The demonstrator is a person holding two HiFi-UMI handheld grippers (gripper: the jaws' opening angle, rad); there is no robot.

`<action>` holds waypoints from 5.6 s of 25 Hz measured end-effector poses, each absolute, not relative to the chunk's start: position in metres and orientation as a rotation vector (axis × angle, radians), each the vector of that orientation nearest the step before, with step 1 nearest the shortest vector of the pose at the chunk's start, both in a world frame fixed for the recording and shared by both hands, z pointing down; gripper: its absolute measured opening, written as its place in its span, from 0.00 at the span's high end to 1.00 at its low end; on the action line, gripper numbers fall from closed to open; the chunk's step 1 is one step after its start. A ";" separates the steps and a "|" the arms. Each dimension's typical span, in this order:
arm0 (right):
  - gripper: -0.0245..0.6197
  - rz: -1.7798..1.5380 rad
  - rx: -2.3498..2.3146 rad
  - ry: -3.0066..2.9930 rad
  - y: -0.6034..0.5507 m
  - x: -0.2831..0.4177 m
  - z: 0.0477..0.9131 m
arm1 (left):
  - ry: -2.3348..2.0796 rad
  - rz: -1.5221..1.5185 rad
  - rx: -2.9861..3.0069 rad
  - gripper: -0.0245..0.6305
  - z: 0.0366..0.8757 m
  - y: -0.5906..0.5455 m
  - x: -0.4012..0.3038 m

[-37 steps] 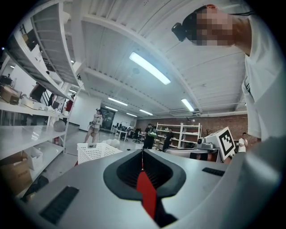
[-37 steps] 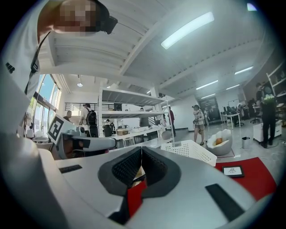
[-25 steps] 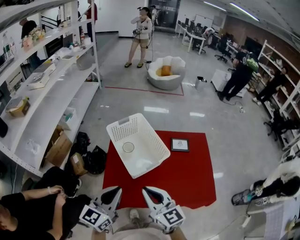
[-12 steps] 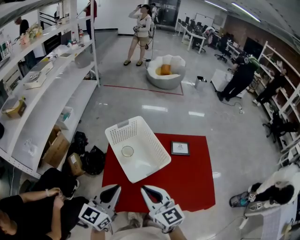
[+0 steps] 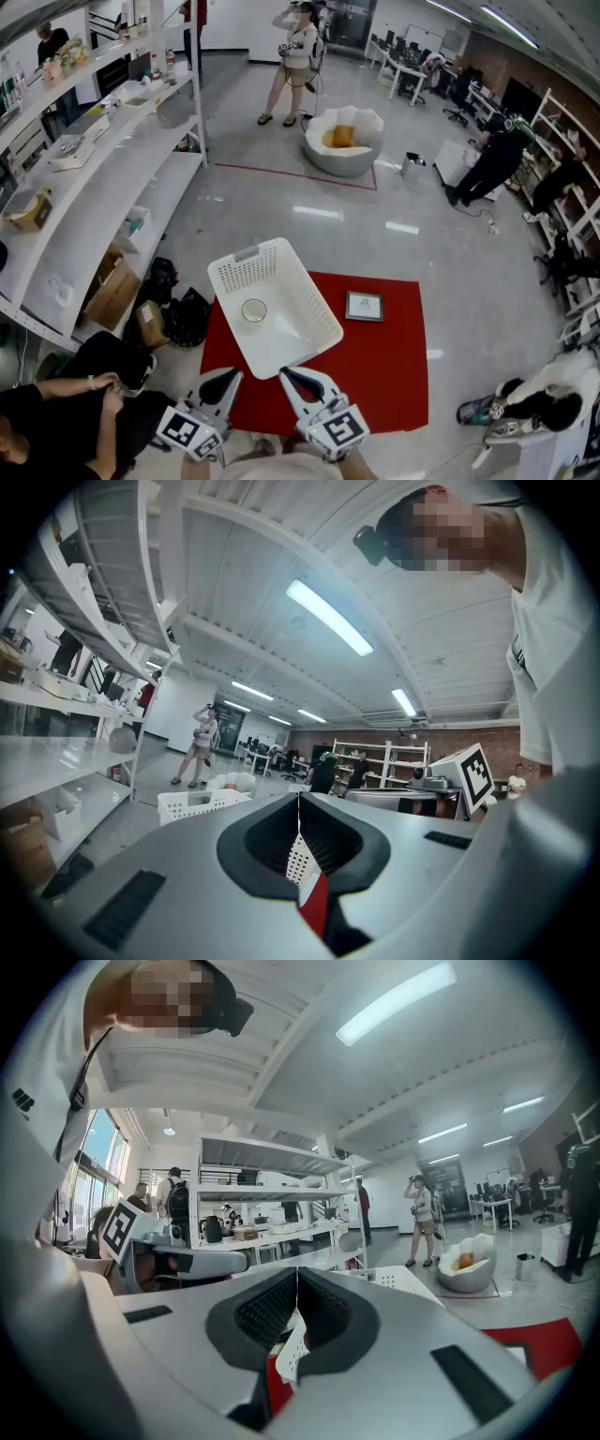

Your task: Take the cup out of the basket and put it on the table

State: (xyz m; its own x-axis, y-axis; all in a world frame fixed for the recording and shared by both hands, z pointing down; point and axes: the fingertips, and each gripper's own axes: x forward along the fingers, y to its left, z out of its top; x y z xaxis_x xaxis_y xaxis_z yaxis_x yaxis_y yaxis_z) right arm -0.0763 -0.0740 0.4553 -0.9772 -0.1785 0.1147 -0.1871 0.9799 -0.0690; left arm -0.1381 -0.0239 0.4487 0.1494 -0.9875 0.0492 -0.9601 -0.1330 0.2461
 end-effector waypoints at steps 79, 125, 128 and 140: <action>0.31 -0.346 -0.523 -1.995 -0.202 -0.267 0.748 | -2.084 -0.082 1.997 0.94 0.494 -0.125 -0.236; 0.32 -0.252 -0.457 -1.998 -0.196 -0.256 0.720 | -2.064 -0.077 2.000 0.94 0.498 -0.128 -0.232; 0.32 -0.234 -0.448 -2.012 -0.196 -0.251 0.712 | -2.061 -0.072 2.006 0.94 0.498 -0.128 -0.230; 0.32 -0.192 -0.419 -2.058 -0.196 -0.234 0.671 | -2.026 -0.068 2.046 0.94 0.496 -0.131 -0.218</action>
State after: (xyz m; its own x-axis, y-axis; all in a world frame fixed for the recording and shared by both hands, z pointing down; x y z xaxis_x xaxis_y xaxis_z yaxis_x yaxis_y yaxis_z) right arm -0.2339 -0.1958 0.6709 -0.4525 0.2150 0.8654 0.3717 0.9276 -0.0361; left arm -0.2179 -0.1314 0.4962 0.0260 -0.9885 0.1490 -0.9764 0.0069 0.2160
